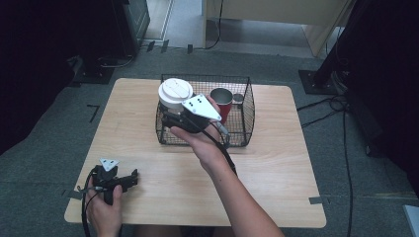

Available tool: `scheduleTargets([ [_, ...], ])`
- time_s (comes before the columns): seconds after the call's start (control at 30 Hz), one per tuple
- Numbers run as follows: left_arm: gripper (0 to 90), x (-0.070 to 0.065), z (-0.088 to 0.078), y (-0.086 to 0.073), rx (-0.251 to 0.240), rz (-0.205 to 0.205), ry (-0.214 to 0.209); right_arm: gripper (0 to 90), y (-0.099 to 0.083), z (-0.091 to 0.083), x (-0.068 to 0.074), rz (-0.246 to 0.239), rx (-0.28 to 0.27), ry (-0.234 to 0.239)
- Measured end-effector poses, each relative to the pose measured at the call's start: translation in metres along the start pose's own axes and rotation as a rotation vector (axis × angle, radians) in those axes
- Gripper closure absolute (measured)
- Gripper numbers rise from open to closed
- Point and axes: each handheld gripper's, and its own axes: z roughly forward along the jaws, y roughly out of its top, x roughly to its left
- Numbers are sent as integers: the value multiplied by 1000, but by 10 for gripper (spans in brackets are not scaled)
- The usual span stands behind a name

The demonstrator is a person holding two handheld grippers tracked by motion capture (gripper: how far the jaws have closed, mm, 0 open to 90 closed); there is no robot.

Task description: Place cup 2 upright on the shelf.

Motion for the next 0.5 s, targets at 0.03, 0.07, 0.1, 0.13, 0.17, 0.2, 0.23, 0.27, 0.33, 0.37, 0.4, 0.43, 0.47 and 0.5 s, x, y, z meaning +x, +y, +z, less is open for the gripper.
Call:
scheduleTargets([
  [0.03, 1, 0, 0, 0, -2, -3, 0, 160, 1, 2, -1, 1, -5, -2],
  [0.07, 1, 0, 0, 0, -3, -5, 0, 160, 2, 4, -2, 11, -12, -2],
  [0.1, 1, 0, 0, 0, -3, -4, 0, 160, 2, 6, -3, 16, -24, 0],
  [0.13, 1, 0, 0, 0, -2, -2, 1, 160, 3, 8, -4, 28, -40, 8],
  [0.17, 1, 0, 0, 0, -2, -2, 0, 160, 3, 10, -5, 29, -50, 5],
  [0.2, 1, 0, 0, 0, -1, -1, 1, 160, 4, 12, -7, 26, -58, -1],
  [0.23, 1, 0, 0, 0, -1, 0, 1, 160, 4, 16, -9, 22, -63, -14],
  [0.27, 1, 0, 0, 0, -2, -2, 0, 160, 4, 18, -10, 20, -65, -19],
  [0.33, 1, 0, 0, 0, -2, -1, 1, 160, 4, 24, -14, 5, -64, -37],
  [0.37, 1, 0, 0, 0, -3, -2, 1, 160, 4, 26, -15, 0, -63, -40],
  [0.4, 1, 0, 0, 0, -2, -4, 0, 160, 4, 29, -17, -4, -67, -44],
  [0.43, 1, 0, 0, 0, -2, -4, 0, 160, 4, 31, -18, -1, -68, -44],
  [0.47, 1, 0, 0, 0, -2, -4, 0, 160, 4, 32, -19, -1, -69, -47],
  [0.5, 1, 0, 0, 0, -2, -4, 0, 160, 5, 35, -21, -3, -73, -49],
])
